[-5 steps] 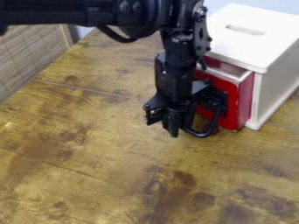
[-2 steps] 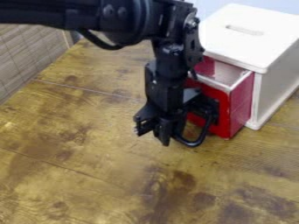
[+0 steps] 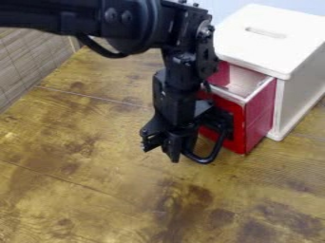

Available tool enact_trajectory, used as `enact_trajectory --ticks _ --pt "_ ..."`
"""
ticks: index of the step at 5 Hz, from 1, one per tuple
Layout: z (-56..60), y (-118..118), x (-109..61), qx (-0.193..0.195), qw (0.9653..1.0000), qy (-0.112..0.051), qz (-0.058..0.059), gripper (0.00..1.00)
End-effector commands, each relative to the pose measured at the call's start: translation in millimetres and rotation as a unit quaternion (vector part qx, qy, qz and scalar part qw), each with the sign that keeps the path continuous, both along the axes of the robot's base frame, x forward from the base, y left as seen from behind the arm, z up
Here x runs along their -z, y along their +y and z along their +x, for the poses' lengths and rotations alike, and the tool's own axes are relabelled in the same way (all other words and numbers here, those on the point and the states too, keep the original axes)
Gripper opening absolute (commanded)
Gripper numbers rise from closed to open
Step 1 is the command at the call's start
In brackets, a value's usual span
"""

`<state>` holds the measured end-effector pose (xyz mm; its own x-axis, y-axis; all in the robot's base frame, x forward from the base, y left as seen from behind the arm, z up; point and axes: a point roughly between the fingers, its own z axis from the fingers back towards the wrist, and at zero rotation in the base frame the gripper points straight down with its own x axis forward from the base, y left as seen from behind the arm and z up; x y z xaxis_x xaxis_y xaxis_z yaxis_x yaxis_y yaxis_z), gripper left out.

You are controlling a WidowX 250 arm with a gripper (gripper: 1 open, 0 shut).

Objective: Open the drawer

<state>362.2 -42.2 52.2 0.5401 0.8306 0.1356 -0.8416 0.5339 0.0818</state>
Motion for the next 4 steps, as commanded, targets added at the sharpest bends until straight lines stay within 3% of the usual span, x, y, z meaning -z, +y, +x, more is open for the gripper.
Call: enact_trajectory --ticks 1,3,4 --pt "-15.4 -21 12.3 0.060 0.9976 0.029 0.020 0.00" --pt "-17.2 -27 22.6 0.097 0.9938 0.038 0.039 0.00" --pt "-25.0 -19 27.6 0.085 0.9942 0.045 0.047 0.00"
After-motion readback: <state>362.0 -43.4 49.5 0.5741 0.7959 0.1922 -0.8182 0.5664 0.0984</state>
